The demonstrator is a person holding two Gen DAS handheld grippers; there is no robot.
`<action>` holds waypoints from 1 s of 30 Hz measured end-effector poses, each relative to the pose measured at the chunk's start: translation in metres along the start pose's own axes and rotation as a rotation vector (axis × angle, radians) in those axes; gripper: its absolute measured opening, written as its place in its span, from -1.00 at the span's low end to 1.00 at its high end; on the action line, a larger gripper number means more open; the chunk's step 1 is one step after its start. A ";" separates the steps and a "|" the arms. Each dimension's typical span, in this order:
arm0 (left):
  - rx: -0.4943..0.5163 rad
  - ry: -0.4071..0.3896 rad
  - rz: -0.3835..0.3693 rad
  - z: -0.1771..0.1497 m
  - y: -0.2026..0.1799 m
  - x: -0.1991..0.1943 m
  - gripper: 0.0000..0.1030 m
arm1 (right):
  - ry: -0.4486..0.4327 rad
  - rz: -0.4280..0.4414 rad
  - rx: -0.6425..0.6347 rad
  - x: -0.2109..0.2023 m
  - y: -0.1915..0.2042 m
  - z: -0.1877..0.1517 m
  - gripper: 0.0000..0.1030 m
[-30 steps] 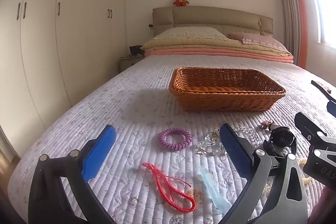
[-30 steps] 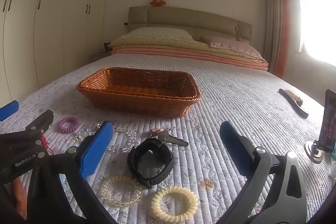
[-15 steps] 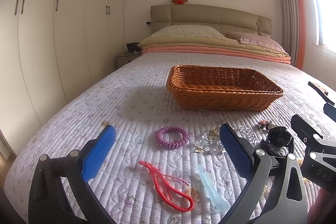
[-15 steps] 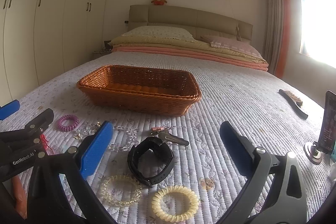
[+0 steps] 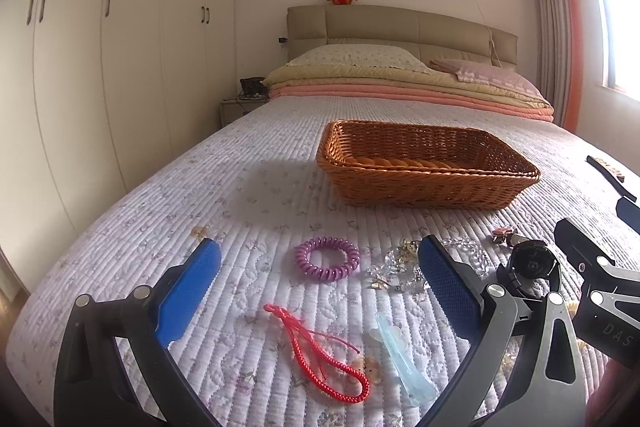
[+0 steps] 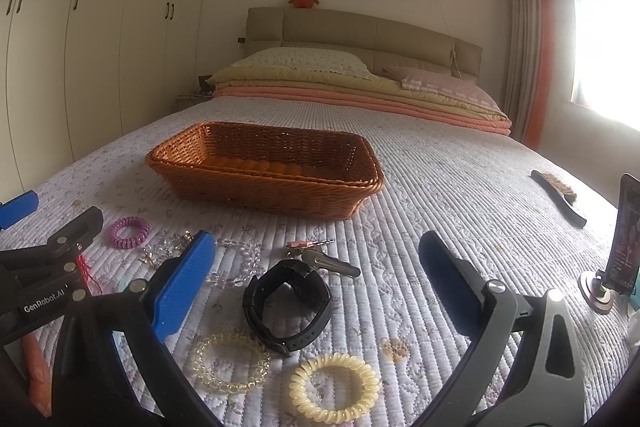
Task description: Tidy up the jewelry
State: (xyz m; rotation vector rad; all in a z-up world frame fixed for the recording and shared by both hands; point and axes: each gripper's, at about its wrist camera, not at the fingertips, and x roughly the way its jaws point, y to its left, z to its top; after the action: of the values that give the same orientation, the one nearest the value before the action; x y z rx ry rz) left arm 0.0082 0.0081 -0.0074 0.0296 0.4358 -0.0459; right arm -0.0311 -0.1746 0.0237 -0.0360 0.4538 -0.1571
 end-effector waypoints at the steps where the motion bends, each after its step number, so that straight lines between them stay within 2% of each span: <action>1: 0.001 -0.002 0.001 0.000 -0.001 -0.001 0.86 | 0.000 0.000 0.000 0.000 0.000 0.000 0.88; 24: -0.001 0.009 0.002 0.001 0.000 0.001 0.86 | 0.005 -0.001 -0.003 0.001 0.000 0.000 0.88; 28: -0.023 0.038 -0.008 0.002 0.004 0.005 0.86 | 0.023 0.007 0.017 0.005 -0.005 0.001 0.88; 30: -0.049 0.080 -0.033 0.002 0.010 0.012 0.86 | 0.047 0.013 0.036 0.010 -0.010 0.001 0.88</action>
State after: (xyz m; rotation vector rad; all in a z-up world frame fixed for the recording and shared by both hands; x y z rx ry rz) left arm 0.0201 0.0175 -0.0102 -0.0244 0.5175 -0.0668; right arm -0.0233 -0.1864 0.0209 0.0055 0.4980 -0.1538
